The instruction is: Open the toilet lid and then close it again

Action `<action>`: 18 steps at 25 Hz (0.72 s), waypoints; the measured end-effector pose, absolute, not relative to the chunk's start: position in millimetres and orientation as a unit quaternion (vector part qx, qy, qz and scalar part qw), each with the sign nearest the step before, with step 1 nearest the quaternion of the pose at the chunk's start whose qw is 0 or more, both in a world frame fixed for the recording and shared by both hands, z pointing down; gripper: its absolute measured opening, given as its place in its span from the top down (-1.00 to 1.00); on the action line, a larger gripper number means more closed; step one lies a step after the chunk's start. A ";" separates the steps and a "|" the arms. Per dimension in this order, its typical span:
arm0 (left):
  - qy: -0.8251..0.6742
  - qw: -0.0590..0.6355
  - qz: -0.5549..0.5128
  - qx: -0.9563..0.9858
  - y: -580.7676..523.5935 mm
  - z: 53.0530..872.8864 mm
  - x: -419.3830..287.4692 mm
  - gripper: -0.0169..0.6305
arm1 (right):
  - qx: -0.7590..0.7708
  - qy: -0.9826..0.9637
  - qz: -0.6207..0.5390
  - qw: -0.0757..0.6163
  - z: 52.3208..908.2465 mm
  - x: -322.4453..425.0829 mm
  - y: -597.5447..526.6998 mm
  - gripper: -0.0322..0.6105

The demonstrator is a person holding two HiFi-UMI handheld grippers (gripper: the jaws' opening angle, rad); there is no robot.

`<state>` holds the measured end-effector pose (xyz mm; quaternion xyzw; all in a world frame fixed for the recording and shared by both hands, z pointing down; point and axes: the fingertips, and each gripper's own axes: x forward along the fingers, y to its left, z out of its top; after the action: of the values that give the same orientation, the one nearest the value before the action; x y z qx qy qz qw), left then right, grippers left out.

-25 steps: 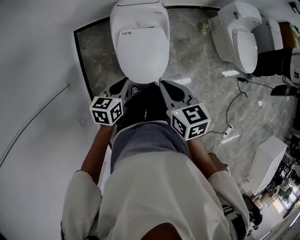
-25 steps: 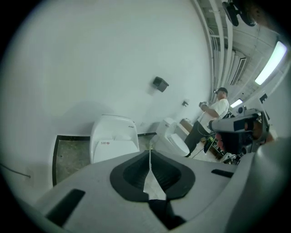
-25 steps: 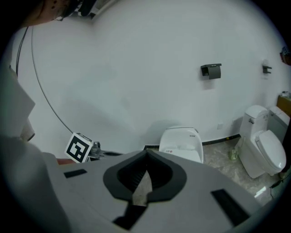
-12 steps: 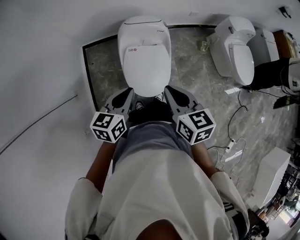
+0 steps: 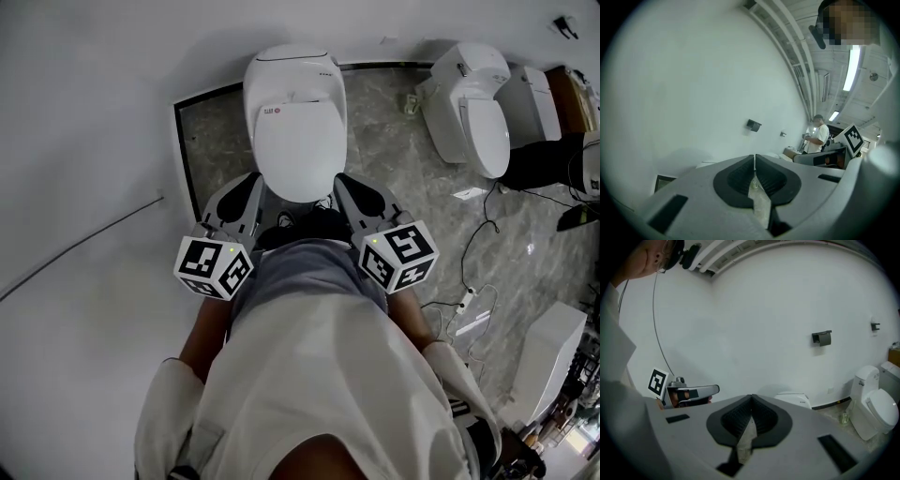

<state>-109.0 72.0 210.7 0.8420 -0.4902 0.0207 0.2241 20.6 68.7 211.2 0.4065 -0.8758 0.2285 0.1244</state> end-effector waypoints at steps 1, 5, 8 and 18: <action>-0.492 0.218 0.018 0.843 72.5 207.3 -110.1 0.90 | 0.407 -0.877 0.226 0.122 209.4 19.5 68.9 0.87; -0.493 0.202 0.006 0.846 76.4 194.6 -112.6 0.90 | 0.408 -0.880 0.215 0.116 201.2 15.5 71.8 0.87; -0.494 0.197 0.002 0.847 74.7 191.9 -115.9 0.90 | 0.407 -0.882 0.209 0.114 199.5 11.8 69.9 0.87; -0.499 0.206 0.004 0.842 72.5 196.8 -119.4 0.90 | 0.398 -0.886 0.205 0.123 200.6 7.4 68.7 0.87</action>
<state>-119.4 72.5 196.8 0.8416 -0.4992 0.0044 0.2061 7.4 68.7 200.6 0.3982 -0.8855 0.2053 0.1229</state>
